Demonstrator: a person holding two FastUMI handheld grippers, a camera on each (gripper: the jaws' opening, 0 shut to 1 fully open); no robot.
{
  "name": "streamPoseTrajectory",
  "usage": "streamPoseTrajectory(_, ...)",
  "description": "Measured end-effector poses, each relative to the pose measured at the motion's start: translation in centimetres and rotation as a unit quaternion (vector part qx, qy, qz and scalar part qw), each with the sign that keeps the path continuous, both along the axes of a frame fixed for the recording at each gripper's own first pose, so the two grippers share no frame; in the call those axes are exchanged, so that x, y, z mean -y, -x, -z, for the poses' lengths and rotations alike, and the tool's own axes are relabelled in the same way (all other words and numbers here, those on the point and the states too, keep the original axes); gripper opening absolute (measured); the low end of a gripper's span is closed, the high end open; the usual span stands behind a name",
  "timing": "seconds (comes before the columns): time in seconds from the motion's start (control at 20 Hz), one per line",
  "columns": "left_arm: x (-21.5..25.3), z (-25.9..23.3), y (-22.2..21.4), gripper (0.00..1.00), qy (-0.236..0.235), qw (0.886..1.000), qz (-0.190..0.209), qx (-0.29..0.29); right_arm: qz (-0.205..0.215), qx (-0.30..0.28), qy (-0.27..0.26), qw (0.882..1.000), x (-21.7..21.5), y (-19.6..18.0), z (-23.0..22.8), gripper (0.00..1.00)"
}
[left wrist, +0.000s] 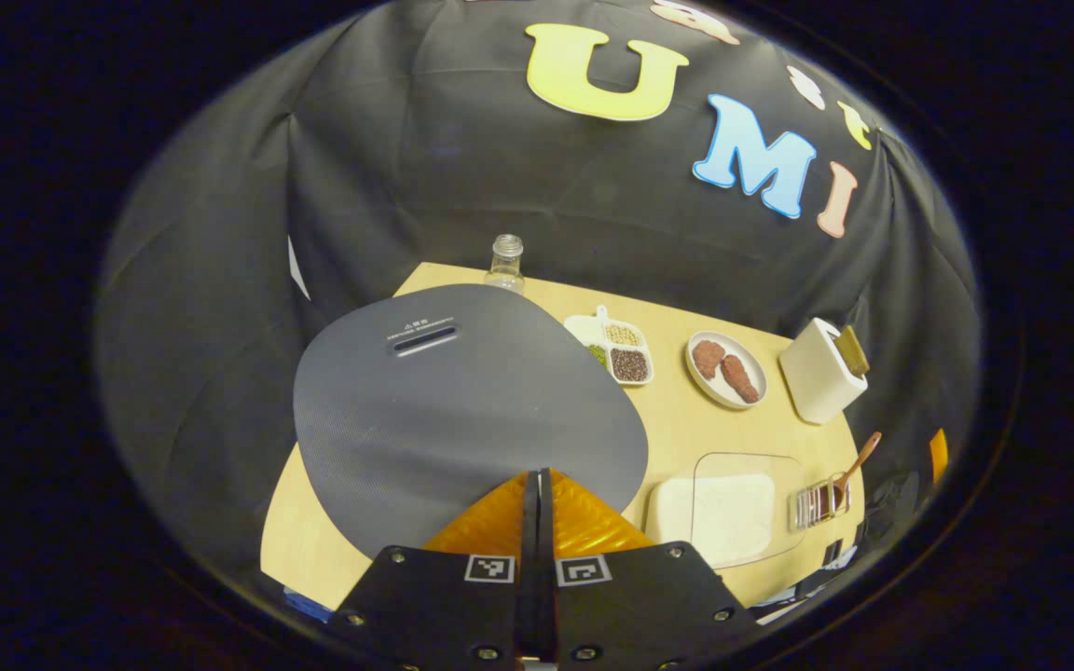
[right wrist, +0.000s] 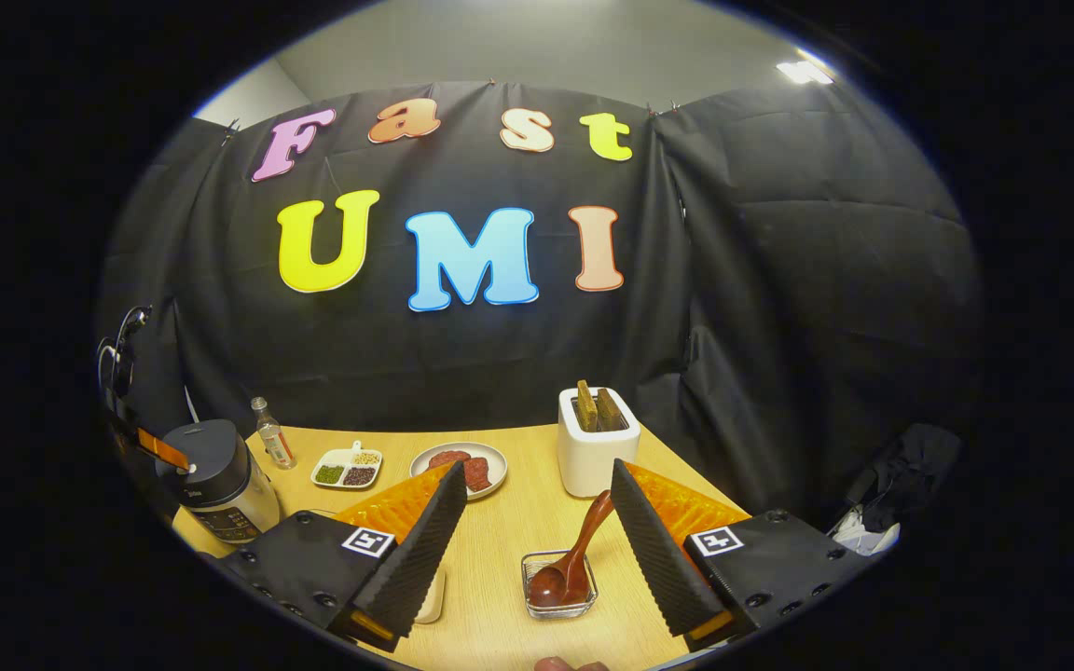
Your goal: Close the left gripper, press the button to open the rice cooker; take a wooden spoon from the chopstick holder with the right hand, scoop a spoonful of rice and pour it into the rice cooker, then put the wooden spoon back into the chopstick holder.
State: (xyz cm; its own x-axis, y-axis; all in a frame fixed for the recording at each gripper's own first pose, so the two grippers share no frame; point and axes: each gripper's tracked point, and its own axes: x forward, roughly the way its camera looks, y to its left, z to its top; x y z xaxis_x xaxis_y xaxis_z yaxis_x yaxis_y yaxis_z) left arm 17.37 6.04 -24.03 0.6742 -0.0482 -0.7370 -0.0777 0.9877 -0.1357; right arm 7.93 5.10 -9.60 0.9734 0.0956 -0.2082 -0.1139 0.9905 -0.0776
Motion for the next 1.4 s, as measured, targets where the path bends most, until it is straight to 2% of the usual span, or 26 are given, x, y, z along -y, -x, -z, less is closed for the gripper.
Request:
streamPoseTrajectory(0.2, 0.2, 0.1, 0.0, 0.02, -0.013, 1.0, 0.016, 0.012, 0.001, -0.006, 0.009, 1.0, 0.1, 0.8, 0.4, 0.99)
streamPoseTrajectory(0.35, 0.1, -0.1, 0.4, 0.02, -0.001, 1.0, 0.007, 0.022, 0.011, -0.013, 0.01, 1.0, 0.8, 1.8, 0.7, 0.99)
streamPoseTrajectory(0.45, -0.1, -0.2, 0.6, 0.02, 0.03, 0.998, -0.029, 0.043, 0.015, -0.022, 0.006, 1.0, 1.1, 2.8, 1.1, 0.99)
streamPoseTrajectory(0.5, -0.2, -0.6, 0.7, 0.02, 0.049, 0.996, -0.054, 0.059, 0.016, -0.026, 0.006, 1.0, 1.2, 3.4, 1.2, 0.95)
streamPoseTrajectory(0.55, -0.2, -1.2, 1.0, 0.02, 0.062, 0.992, -0.075, 0.077, 0.018, -0.027, 0.01, 0.999, 1.6, 4.0, 1.2, 0.95)
streamPoseTrajectory(0.6, -0.2, -1.2, 1.4, 0.02, 0.071, 0.989, -0.092, 0.087, 0.022, -0.027, 0.017, 0.999, 1.9, 4.6, 1.0, 0.99)
streamPoseTrajectory(0.7, 0.2, -3.1, 2.7, 0.02, 0.084, 0.981, -0.112, 0.135, 0.029, -0.025, 0.033, 0.999, 2.9, 5.6, 0.5, 0.99)
streamPoseTrajectory(0.8, 1.3, -6.9, 4.2, 0.02, 0.097, 0.965, -0.094, 0.224, 0.036, -0.026, 0.034, 0.998, 3.6, 6.4, 0.0, 0.99)
streamPoseTrajectory(0.9, 0.7, -8.5, 7.4, 0.01, 0.066, 0.959, -0.082, 0.263, 0.037, -0.014, 0.023, 0.999, 3.6, 6.8, -1.4, 0.99)
streamPoseTrajectory(0.95, 0.0, -8.4, 8.8, 0.0, 0.047, 0.957, -0.086, 0.273, 0.043, -0.01, 0.026, 0.999, 4.1, 6.9, -1.8, 0.99)
streamPoseTrajectory(1.0, -0.6, -8.9, 10.8, 0.03, 0.033, 0.955, -0.087, 0.283, 0.047, -0.007, 0.031, 0.998, 4.4, 7.0, -2.2, 0.94)
streamPoseTrajectory(1.05, -0.9, -9.8, 12.4, 0.01, 0.024, 0.951, -0.086, 0.296, 0.049, -0.006, 0.032, 0.998, 4.4, 7.0, -2.6, 0.99)
streamPoseTrajectory(1.1, -0.8, -10.6, 13.1, 0.01, 0.017, 0.947, -0.077, 0.311, 0.05, -0.005, 0.031, 0.998, 4.5, 7.0, -2.9, 0.99)
streamPoseTrajectory(1.25, -0.7, -11.5, 15.8, 0.04, -0.01, 0.947, -0.046, 0.319, 0.05, -0.007, 0.024, 0.998, 4.4, 7.2, -3.0, 0.99)
streamPoseTrajectory(1.3, -0.4, -12.2, 16.5, 0.01, -0.017, 0.946, -0.034, 0.322, 0.046, -0.011, 0.022, 0.999, 4.3, 7.2, -2.9, 0.99)
streamPoseTrajectory(1.4, -0.3, -14.7, 17.8, 0.0, -0.04, 0.938, -0.019, 0.343, 0.036, -0.017, 0.014, 0.999, 4.2, 7.5, -2.7, 0.99)
